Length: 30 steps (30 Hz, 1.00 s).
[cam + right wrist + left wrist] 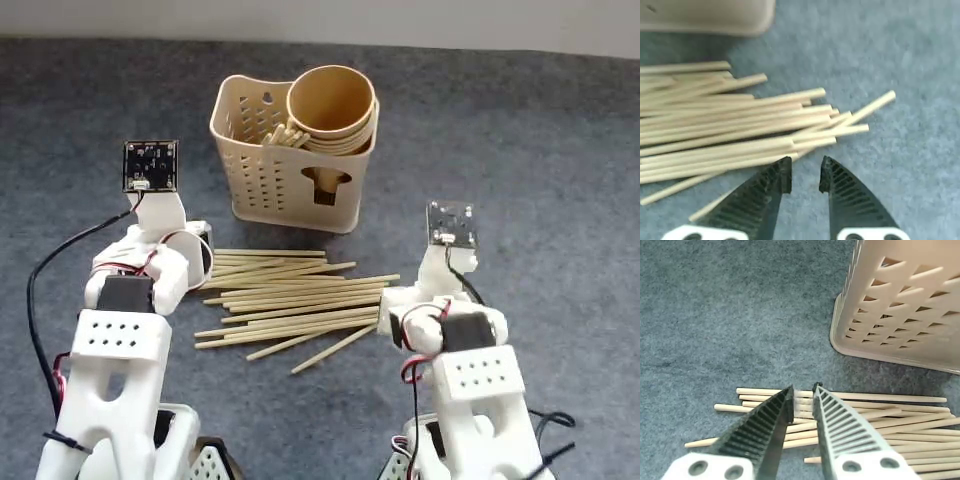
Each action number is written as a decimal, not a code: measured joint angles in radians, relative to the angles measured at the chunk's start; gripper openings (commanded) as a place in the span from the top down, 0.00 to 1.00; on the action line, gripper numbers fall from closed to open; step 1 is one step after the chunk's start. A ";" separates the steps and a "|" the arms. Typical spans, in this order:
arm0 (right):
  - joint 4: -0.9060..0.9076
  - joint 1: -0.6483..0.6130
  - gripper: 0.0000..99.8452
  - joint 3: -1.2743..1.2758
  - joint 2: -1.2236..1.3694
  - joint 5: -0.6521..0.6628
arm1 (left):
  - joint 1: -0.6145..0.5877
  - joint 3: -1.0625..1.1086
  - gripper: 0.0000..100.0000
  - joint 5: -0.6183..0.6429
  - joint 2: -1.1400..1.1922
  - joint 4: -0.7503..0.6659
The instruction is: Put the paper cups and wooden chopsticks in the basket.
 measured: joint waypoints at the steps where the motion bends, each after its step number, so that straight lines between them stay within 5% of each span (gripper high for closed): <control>1: 0.000 0.006 0.89 0.000 0.035 -0.012 | 0.000 0.000 0.92 0.000 0.000 0.000; 30: -0.020 0.160 0.89 -0.431 0.875 -0.350 | 0.000 0.000 0.92 0.000 0.000 0.000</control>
